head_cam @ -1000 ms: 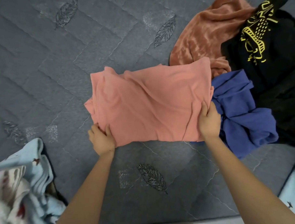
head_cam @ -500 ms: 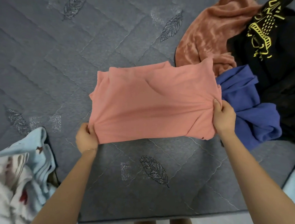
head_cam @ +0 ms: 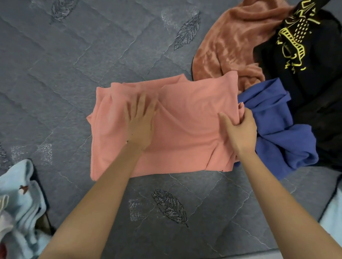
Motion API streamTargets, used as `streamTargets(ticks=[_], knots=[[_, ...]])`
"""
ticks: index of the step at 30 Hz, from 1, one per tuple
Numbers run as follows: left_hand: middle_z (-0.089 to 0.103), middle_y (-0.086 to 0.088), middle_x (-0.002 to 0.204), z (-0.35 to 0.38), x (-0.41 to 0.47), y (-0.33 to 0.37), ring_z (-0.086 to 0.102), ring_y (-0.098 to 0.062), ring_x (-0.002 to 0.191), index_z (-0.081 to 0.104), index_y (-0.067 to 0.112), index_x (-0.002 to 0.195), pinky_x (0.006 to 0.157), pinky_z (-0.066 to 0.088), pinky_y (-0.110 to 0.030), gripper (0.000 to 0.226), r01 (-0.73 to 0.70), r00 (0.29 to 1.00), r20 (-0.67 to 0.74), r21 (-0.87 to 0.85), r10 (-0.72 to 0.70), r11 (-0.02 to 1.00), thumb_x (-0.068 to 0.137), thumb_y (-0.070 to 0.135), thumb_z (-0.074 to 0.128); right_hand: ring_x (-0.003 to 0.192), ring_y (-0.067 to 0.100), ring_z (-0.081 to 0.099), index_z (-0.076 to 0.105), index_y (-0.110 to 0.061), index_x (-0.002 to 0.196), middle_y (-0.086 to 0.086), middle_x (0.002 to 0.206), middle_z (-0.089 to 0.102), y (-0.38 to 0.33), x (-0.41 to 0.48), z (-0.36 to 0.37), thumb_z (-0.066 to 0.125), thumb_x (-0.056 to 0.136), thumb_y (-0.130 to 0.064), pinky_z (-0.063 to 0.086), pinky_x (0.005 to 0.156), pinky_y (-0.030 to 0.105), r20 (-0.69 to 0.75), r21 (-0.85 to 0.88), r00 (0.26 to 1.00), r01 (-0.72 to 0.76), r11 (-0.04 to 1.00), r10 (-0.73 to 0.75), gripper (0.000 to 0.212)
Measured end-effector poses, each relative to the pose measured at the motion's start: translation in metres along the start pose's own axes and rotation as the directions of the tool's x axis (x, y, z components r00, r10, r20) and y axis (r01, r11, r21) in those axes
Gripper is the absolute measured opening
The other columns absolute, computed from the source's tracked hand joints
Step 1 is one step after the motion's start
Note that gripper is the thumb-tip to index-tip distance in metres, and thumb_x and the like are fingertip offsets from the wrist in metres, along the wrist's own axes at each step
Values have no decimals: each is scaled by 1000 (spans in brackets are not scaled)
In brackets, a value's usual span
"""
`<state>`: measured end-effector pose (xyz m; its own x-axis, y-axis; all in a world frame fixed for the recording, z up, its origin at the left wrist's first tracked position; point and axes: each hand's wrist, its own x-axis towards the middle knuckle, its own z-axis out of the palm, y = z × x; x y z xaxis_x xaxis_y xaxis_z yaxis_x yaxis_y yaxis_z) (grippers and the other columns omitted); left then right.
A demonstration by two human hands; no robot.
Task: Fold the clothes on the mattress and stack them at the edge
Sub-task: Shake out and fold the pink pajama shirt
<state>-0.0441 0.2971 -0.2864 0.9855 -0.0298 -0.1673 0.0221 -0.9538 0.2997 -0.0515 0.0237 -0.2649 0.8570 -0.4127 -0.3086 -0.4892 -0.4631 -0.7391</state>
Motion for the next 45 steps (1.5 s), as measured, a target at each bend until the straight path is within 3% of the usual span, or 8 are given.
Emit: streamTargets(ticks=[5,15,21,25,32,37,41,45], knots=[[26,-10,156,-19,40,-14,12,-30,147,33,11,146,118,8,-43,44,253,948,-146,-200,-284,947,103,15,29,95,8,54,50,-23,122,-9,110,58,-17,32,18,68,79,-53,42,76,27,-49,-86,999,14,996,-18,55],[62,-17,114,-13,65,-46,52,-32,108,65,-3,91,96,38,-32,12,119,967,-191,-243,-168,963,88,1,54,46,5,30,31,-23,58,-9,51,32,-15,58,17,47,99,-37,22,45,19,-200,-18,974,104,994,-105,46],[66,-7,108,-19,71,-46,56,-1,94,67,3,92,88,41,-13,18,296,778,-298,-603,-554,740,89,14,54,47,0,33,33,-28,61,-11,53,34,-12,62,3,43,102,-32,27,48,17,-204,94,977,81,992,-60,42],[53,-13,132,-17,60,-33,47,-29,124,67,13,107,110,28,-39,25,293,846,-348,-330,-404,897,93,20,48,49,-2,36,37,-29,61,-13,55,37,-9,62,2,39,103,-33,29,51,16,-214,143,977,9,990,22,42],[42,-20,145,17,11,19,30,-35,137,52,16,137,113,17,-58,46,-393,919,-2,49,394,918,95,34,47,77,-23,50,51,-34,102,-28,89,54,-5,50,-7,55,94,-46,39,66,3,120,68,993,9,998,-17,15],[-4,-4,162,33,9,31,-10,-28,148,6,31,153,110,-20,-56,74,-330,915,319,238,248,913,92,58,37,98,-6,55,54,-30,119,-24,109,58,-6,42,-17,69,85,-43,43,79,16,302,44,953,-4,999,-9,40],[40,-12,149,25,-16,62,32,-36,139,48,20,139,113,15,-62,57,-427,902,77,25,424,904,87,35,64,97,2,61,61,-17,113,-12,105,64,-21,34,-15,64,92,-28,47,76,14,307,93,950,32,995,-59,24],[7,-4,161,32,-53,69,1,-22,148,19,25,152,118,3,-57,66,-515,762,435,-42,480,856,95,45,46,80,-12,59,62,-14,110,-11,98,64,-49,23,-2,62,93,-19,44,66,3,417,120,903,59,991,-104,18]])
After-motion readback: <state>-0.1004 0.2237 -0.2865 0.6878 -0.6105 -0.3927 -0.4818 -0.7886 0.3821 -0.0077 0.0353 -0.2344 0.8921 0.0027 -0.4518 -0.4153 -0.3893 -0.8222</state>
